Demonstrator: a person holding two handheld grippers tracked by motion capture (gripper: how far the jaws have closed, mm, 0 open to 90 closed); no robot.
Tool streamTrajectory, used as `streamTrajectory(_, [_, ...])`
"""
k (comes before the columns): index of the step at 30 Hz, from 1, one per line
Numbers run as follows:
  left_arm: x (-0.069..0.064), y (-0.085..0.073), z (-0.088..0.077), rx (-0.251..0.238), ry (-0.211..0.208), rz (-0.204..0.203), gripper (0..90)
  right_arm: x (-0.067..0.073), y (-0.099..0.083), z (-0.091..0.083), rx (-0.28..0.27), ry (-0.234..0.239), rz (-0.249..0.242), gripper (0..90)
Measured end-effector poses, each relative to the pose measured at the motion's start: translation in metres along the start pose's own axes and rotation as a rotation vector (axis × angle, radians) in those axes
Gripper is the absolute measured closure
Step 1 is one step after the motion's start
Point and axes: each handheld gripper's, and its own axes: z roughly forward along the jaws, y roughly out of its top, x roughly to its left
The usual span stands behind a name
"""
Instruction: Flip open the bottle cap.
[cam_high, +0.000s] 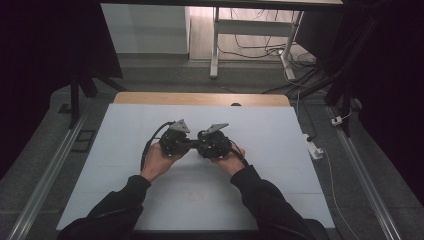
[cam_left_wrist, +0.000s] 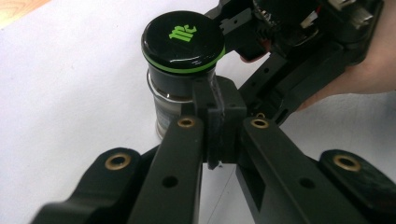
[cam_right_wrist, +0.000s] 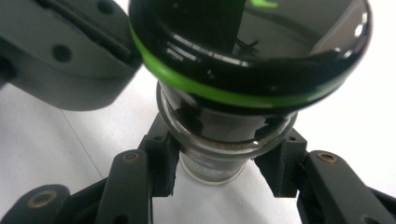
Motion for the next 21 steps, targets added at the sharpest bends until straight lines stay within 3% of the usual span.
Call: streamTrajectory(21, [0.0002,0.0039,-0.0061,-0.035,0.001,-0.027,88.9,0.0009,-0.0002,0.0001,0.0,-0.007,-0.009,52.3])
